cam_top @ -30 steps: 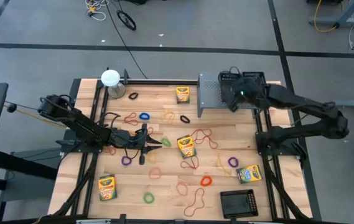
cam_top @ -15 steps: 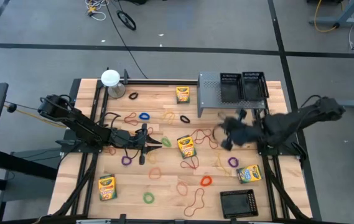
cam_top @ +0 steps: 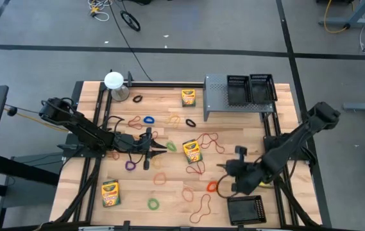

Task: Pick & Place Office Desk Supplies
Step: Put the black bin on the shelf

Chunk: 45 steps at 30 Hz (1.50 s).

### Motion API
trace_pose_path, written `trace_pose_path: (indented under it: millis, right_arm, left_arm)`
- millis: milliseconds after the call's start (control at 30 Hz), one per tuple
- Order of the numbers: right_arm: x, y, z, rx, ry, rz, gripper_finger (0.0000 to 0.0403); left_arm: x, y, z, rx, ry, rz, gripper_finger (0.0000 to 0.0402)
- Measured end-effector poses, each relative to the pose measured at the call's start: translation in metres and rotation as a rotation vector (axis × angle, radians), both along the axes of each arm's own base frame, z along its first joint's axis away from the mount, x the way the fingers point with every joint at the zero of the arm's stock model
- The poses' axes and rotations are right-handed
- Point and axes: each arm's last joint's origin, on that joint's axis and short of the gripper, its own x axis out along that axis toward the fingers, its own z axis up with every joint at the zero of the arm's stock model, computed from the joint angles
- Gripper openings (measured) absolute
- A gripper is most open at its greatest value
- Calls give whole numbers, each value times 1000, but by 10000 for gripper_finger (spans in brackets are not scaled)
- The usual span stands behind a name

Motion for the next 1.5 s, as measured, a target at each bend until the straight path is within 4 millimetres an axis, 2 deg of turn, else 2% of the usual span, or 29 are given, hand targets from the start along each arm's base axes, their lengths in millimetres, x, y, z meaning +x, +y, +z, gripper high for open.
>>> trace_pose_path:
  millis: [133,300,500,600,1033,1167,1333,1400,1500]
  right_arm:
    - [-4,16,-13,102,99,9,33]
    - [-11,28,-21,184,190,9,86]
    - [-17,41,-21,270,233,87,151]
    - [-20,46,-22,303,261,105,163]
    - [-13,62,-60,294,397,105,118]
    - [-12,63,-62,299,399,105,83]
    - [-10,63,-61,316,383,105,16]
    - [-9,63,-61,323,377,103,11]
    - [-5,63,-59,337,363,86,24]
  left_arm:
    - [0,0,0,0,0,0,68]
    - [0,0,0,0,0,1,68]
    - [0,0,0,0,0,0,68]
    - [0,0,0,0,0,1,68]
    - [0,0,-1,-8,8,2,68]
    - [0,0,-1,-8,7,2,68]
    - [0,0,-1,-8,7,2,68]
    - [0,0,-1,-8,7,2,68]
    - [0,0,-1,-8,7,2,68]
